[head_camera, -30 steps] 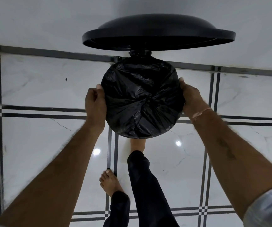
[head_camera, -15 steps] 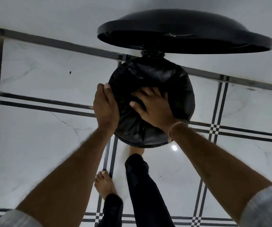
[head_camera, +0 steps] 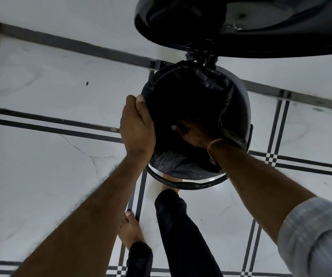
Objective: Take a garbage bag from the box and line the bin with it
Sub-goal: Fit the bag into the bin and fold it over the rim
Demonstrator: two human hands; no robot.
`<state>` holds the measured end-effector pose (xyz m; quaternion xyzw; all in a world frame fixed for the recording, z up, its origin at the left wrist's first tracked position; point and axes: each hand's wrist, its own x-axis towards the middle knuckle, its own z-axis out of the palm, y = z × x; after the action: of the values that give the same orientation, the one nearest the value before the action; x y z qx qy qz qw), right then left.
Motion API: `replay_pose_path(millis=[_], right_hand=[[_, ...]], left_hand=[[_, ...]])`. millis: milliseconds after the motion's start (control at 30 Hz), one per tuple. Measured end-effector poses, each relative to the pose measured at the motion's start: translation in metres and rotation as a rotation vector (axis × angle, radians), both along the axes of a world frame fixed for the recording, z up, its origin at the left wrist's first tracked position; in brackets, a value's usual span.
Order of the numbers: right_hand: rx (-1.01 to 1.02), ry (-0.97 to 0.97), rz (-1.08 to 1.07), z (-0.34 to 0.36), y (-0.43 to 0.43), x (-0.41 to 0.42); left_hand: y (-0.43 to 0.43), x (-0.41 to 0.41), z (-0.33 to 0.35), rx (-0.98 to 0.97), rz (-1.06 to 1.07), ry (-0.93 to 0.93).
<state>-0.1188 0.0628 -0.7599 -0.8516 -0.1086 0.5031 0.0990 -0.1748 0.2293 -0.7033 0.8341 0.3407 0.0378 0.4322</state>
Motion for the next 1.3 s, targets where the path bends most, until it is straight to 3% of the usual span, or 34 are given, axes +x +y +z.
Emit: replay_pose_path(millis=[100,233,333,400,600,667,867,1033,1167,1300], right_hand=[[0.044,0.118,-0.254,0.01,-0.001,-0.001],[0.291,-0.127,-0.422,0.052,0.004,-0.009],[0.493,0.104,-0.498,0.076,0.018,-0.01],[0.456,0.212,-0.477,0.069,0.028,0.0],[0.272,0.224,-0.559,0.015,0.043,0.007],[0.262,0.191,-0.63,0.013,0.037,0.001],[0.595,0.013,-0.834,0.064,0.002,0.019],[0.495,0.012,-0.912,0.089,-0.027,0.044],[0.567,0.002,-0.903,0.108,-0.039,0.034],[0.592,-0.276,-0.956,0.116,-0.049,0.017]], left_hand=[[0.0,0.0,0.0,-0.005,-0.006,-0.015],[0.0,0.0,0.003,-0.018,0.003,-0.008],[0.0,0.0,0.004,-0.019,0.008,-0.004],[-0.001,-0.001,0.004,-0.023,0.0,-0.005],[0.002,0.0,-0.001,-0.017,0.003,-0.012],[0.001,0.0,0.001,-0.03,-0.005,-0.012],[0.001,0.0,0.009,-0.045,-0.019,0.015],[0.003,-0.001,0.014,-0.087,-0.042,0.027],[0.009,-0.002,0.018,-0.123,-0.059,0.059],[0.017,-0.002,0.027,-0.193,-0.063,0.084]])
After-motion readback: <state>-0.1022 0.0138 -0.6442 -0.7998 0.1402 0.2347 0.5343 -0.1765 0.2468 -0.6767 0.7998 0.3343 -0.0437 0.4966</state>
